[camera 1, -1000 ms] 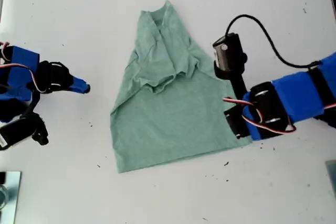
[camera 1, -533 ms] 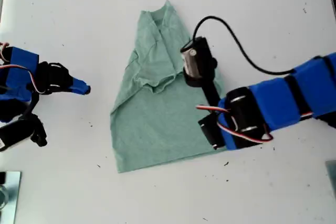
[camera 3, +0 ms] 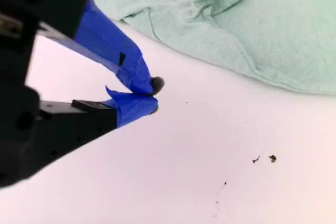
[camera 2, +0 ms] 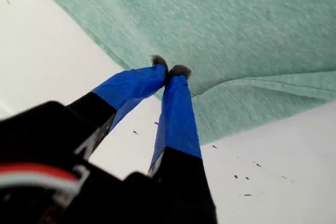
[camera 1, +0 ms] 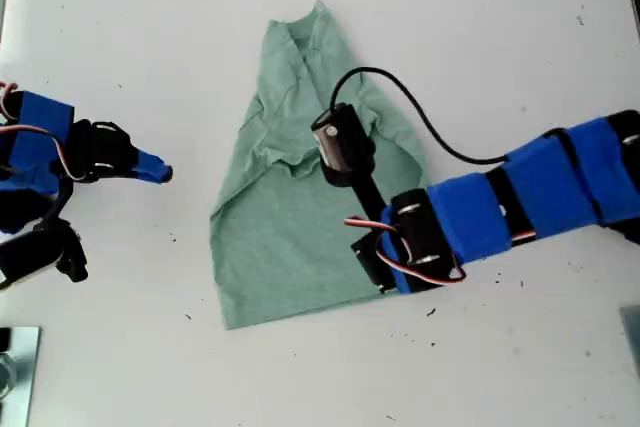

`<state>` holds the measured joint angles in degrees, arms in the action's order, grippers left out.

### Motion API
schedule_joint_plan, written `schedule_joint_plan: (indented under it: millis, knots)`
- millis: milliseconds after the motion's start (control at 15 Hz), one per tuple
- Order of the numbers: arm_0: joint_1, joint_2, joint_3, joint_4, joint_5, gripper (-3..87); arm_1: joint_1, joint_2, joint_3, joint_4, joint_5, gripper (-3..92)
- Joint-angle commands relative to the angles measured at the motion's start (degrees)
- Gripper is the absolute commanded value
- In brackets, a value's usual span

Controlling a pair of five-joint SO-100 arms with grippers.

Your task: Fold t shirt

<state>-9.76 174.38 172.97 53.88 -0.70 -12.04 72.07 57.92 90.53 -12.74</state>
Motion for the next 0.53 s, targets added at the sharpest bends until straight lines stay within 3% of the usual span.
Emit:
schedule_joint_plan:
  millis: [0,67,200,467]
  knots:
    - [0.9,0.6,-0.4,0.2,-0.6,-0.3,-0.5,8.4,-3.5,4.1,-1.4,2.5]
    - [0.9,0.7,-0.4,0.2,-0.6,-0.3,-0.1,14.7,-0.4,6.0,-1.1,2.6]
    - [0.9,0.9,-0.4,0.2,-0.6,-0.3,2.3,30.2,14.2,8.0,0.3,12.5]
    - [1.3,2.5,0.0,0.5,-1.0,-0.3,9.2,72.1,66.7,-9.8,2.4,18.1]
